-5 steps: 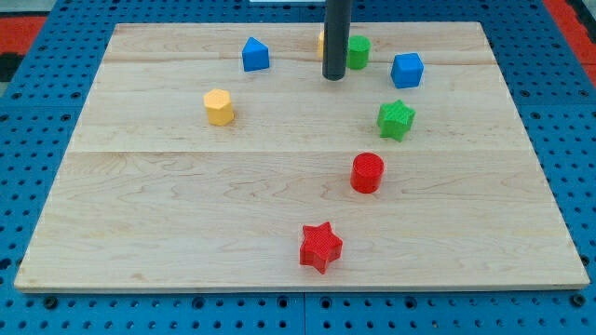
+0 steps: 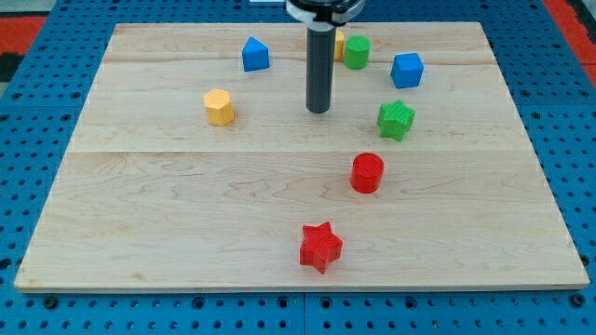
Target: Slide the blue cube a bit up
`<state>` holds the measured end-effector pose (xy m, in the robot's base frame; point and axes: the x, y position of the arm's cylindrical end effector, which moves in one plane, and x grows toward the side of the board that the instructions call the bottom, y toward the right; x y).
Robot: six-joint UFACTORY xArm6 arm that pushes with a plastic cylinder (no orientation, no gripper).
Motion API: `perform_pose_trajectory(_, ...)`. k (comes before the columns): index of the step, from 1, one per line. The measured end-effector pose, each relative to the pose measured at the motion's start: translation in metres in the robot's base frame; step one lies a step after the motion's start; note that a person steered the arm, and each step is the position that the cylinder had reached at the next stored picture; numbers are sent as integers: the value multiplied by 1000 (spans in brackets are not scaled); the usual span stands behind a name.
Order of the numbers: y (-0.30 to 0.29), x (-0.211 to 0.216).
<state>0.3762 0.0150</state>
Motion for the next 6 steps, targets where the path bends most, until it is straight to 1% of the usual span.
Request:
perform_pose_trajectory(2,-42,39)
perform_pose_trajectory(3,-29,38)
perform_pose_trajectory(4,-2,23)
perform_pose_trajectory(6,65,-23)
